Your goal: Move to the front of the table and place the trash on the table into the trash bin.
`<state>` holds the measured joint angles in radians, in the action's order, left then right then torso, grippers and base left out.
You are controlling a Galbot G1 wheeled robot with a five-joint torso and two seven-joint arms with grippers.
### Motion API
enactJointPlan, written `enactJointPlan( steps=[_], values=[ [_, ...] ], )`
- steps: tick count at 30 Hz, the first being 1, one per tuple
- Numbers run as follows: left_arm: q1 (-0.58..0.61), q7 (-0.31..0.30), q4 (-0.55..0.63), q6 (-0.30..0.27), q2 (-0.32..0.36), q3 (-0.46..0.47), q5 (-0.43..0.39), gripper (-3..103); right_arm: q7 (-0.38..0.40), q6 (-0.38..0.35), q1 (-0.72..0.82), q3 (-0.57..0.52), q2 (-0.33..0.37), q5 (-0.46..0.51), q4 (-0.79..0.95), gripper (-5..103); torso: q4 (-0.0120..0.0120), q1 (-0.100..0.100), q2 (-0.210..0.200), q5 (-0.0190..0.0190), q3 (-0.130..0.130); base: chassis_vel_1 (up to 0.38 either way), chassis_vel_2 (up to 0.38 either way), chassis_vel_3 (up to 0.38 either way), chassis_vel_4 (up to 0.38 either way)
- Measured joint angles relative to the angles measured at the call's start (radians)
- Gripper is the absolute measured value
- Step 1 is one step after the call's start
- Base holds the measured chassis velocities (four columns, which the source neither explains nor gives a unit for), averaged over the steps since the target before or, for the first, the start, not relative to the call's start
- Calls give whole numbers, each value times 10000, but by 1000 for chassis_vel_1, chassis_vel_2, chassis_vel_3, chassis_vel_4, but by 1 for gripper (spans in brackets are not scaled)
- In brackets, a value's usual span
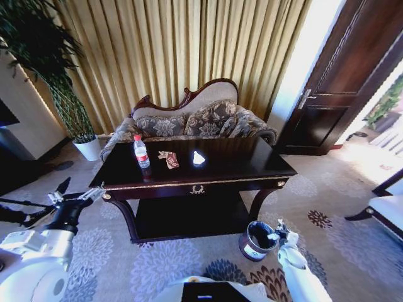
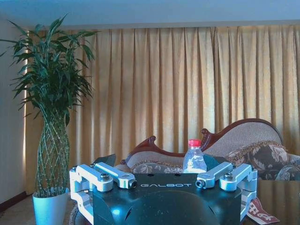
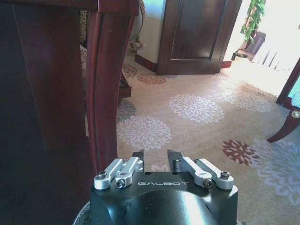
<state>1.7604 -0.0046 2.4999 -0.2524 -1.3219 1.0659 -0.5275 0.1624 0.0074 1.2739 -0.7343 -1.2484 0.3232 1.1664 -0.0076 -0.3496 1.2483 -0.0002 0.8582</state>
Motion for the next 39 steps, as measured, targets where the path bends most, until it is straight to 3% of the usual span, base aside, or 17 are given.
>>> enactJointPlan(
  steps=[2,4,7,11,13,16,19,30,34,39],
  values=[
    [0,2,1,0,6,-20,20,100,-4,-9,32,-1,2,0,35,39,1,0,0,0,0,0,0,0,0],
    [1,3,2,0,12,-20,21,100,-6,-13,41,-1,5,1,46,39,0,0,0,1,0,0,0,0,0],
    [2,5,3,1,41,19,21,100,-12,-25,75,-4,1,2,89,55,0,0,0,0,0,0,0,0,0],
    [18,6,4,25,47,26,21,100,-16,-36,102,2,-39,-1,142,66,1,0,0,0,0,0,0,0,0],
    [24,5,5,33,46,26,21,100,-20,-43,112,11,-54,-2,160,78,1,0,0,1,0,0,0,0,0],
    [22,6,4,50,49,27,21,100,-31,-49,129,13,-54,-2,182,83,0,0,0,0,0,0,0,0,0],
    [21,6,4,63,75,32,18,100,-44,-87,153,13,-51,4,223,97,1,0,0,0,0,0,0,0,0],
    [-35,6,5,65,81,-5,17,100,-304,-604,581,-190,-52,286,1215,100,2,0,0,2,0,0,0,0,0],
    [-53,7,2,65,112,0,17,100,-1130,-565,1407,-519,30,403,3232,100,1,0,0,-1,0,0,0,0,0],
    [-49,10,-51,65,120,6,17,100,-1497,-541,2338,-670,63,798,5336,100,2,0,0,-1,0,0,0,0,0]
  ],
)
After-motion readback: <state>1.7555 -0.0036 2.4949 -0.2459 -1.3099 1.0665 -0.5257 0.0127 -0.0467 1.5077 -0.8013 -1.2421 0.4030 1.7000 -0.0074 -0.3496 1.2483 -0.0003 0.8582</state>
